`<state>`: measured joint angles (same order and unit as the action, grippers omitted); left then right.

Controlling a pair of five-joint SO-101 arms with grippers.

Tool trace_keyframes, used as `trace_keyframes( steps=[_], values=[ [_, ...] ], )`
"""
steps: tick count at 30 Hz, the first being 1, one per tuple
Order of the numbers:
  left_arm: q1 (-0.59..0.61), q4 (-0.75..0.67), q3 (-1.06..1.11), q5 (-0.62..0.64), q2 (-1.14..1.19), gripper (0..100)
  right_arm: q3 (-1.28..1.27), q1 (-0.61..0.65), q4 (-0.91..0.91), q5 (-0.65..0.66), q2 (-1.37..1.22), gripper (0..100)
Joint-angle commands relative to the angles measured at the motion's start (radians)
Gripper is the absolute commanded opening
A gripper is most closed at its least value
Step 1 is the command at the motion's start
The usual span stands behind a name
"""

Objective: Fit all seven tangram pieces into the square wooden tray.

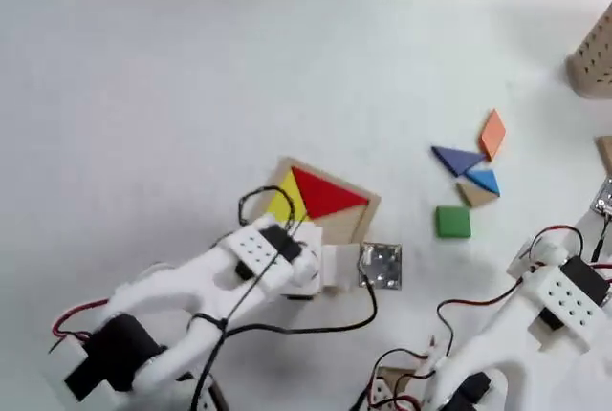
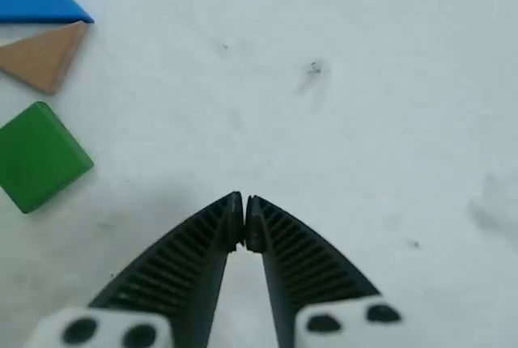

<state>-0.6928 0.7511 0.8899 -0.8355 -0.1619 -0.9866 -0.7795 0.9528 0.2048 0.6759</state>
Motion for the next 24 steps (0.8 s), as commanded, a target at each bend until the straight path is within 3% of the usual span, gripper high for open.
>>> trace_keyframes(
  steps=[1,9,15,24],
  values=[
    [-0.010,-0.071,-0.044,0.235,0.030,4,0.044,0.004,0.005,-0.009,0.015,2.1],
    [0.074,0.008,-0.253,0.496,0.213,4,0.044,0.007,0.005,-0.009,0.015,2.1],
    [0.070,0.152,-0.310,0.307,0.234,4,0.043,0.008,0.005,-0.009,0.015,2.1],
    [0.070,0.210,-0.193,0.175,0.119,13,0.041,0.010,0.005,-0.009,0.015,2.1]
  ],
)
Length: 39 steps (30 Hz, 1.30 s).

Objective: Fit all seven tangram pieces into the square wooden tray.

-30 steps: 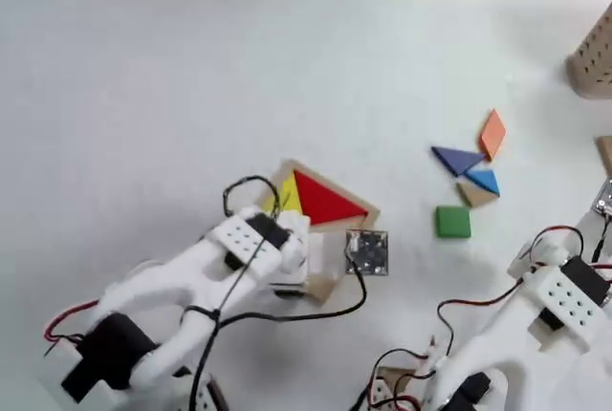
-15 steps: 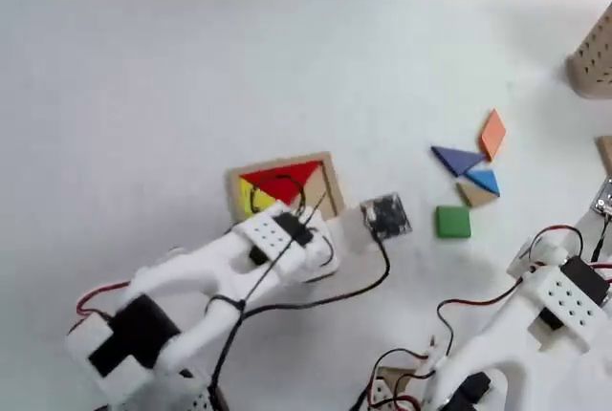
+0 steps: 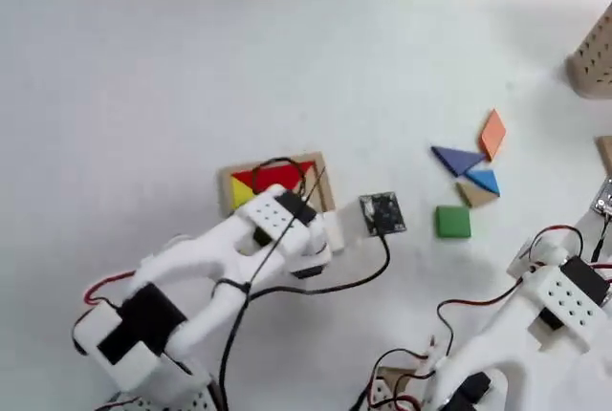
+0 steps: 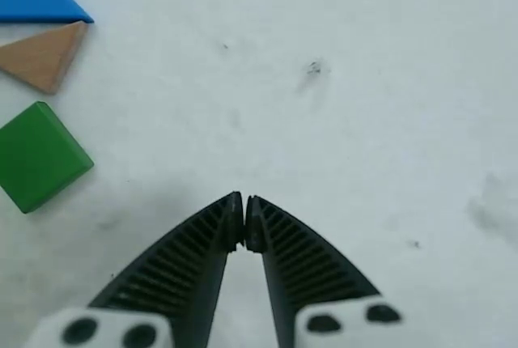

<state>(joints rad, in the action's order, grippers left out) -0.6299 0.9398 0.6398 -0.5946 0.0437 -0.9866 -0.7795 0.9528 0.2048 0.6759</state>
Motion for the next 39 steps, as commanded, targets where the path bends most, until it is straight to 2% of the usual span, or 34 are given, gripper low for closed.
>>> trace_keyframes(
  steps=[1,5,8,14,16,25,28,33,36,39],
  values=[
    [0.007,0.023,0.080,-0.100,-0.105,13,0.041,0.010,0.005,-0.009,0.015,2.1],
    [0.007,0.031,0.163,-0.209,-0.191,13,0.041,0.010,0.004,-0.008,0.015,2.1],
    [0.007,0.031,0.206,-0.230,-0.266,13,0.040,0.025,0.004,-0.006,0.015,2.1],
    [0.027,0.058,0.219,-0.141,-0.427,29,0.037,0.042,0.004,-0.005,0.013,2.1],
    [0.033,0.064,0.219,-0.101,-0.469,32,0.037,0.042,0.004,-0.003,0.013,2.1],
    [0.091,0.186,0.221,-0.071,-0.657,22,0.023,0.042,-0.013,-0.003,0.015,2.1],
    [0.128,0.201,0.238,0.038,-0.708,19,0.044,0.044,0.016,0.000,0.015,2.2],
    [0.246,0.127,0.328,0.292,-0.745,18,0.212,0.048,0.162,0.000,0.012,9.5],
    [0.380,0.072,0.368,0.399,-0.746,18,0.315,0.062,0.208,0.002,0.012,9.8],
    [0.539,-0.009,0.410,0.453,-0.745,18,0.410,0.088,0.254,0.002,-0.033,9.8]
  ],
)
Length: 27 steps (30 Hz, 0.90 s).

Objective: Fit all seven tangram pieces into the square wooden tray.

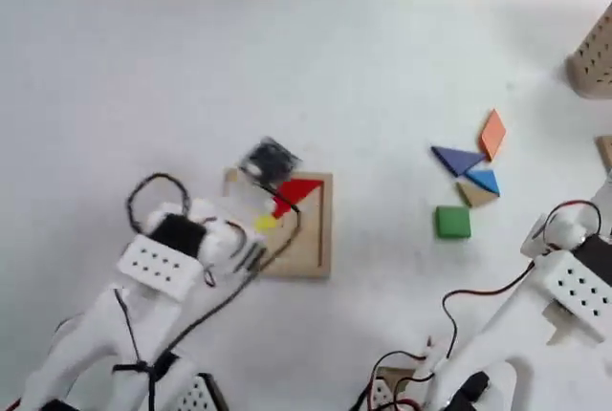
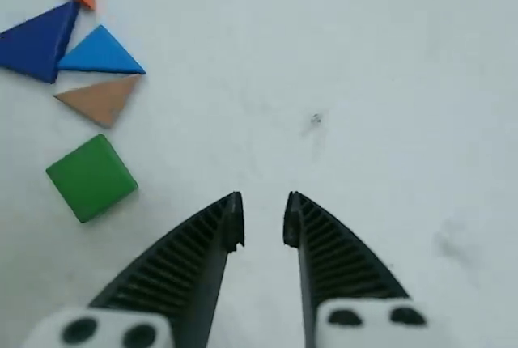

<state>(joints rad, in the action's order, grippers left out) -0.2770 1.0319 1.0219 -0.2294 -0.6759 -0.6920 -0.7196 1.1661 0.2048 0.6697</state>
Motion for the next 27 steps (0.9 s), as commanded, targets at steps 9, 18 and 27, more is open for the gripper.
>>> trace_keyframes(
  steps=[9,18,27],
  values=[
    [0.320,-0.219,0.072,0.144,-0.019,18,0.420,0.162,0.084,0.000,-0.458,9.8],
    [0.377,-0.261,0.072,0.150,-0.018,23,0.779,0.331,0.051,-0.224,-0.851,16.8],
    [0.383,-0.293,0.089,0.204,-0.018,33,1.177,0.406,-0.073,-0.393,-1.307,22.7]
  ],
)
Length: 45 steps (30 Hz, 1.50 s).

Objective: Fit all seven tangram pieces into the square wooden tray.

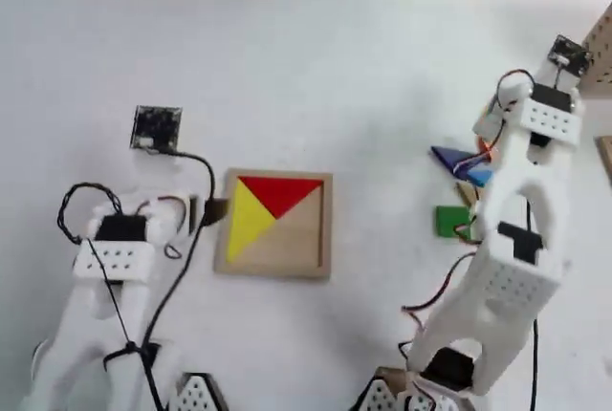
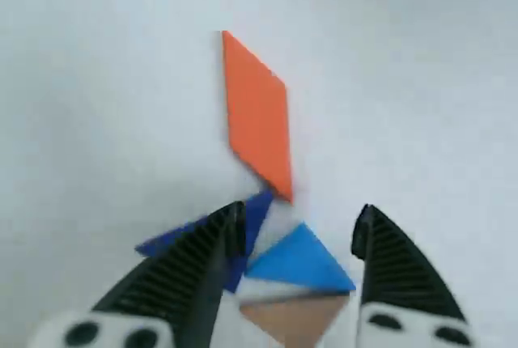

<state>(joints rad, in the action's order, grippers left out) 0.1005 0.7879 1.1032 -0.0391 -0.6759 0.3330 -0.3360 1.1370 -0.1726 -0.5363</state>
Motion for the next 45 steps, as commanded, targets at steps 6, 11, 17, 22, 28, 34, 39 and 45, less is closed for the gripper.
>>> trace_keyframes(
  steps=[6,11,17,22,28,34,39,45],
  values=[
    [0.004,-0.094,0.028,0.014,-0.018,33,0.493,0.031,-0.073,-0.015,-0.397,22.7],
    [-0.016,-0.094,0.031,-0.008,-0.018,33,0.750,0.019,-0.013,-0.020,-0.591,22.6],
    [-0.016,-0.094,0.031,-0.012,-0.018,33,1.005,0.018,0.133,-0.011,-0.737,11.7],
    [-0.016,-0.094,0.031,-0.012,-0.018,33,1.125,0.070,0.357,0.304,-0.774,7.4],
    [-0.016,-0.091,0.031,-0.014,-0.018,33,1.142,0.090,0.476,0.347,-0.766,18.2],
    [-0.016,-0.089,0.032,-0.014,-0.018,33,1.148,0.150,0.549,0.364,-0.765,19.7],
    [-0.016,-0.089,0.032,-0.014,-0.018,33,1.157,0.168,0.585,0.399,-0.730,19.7],
    [-0.016,-0.091,0.032,-0.049,-0.018,33,1.077,0.166,0.587,0.483,-0.668,19.7]
  ],
)
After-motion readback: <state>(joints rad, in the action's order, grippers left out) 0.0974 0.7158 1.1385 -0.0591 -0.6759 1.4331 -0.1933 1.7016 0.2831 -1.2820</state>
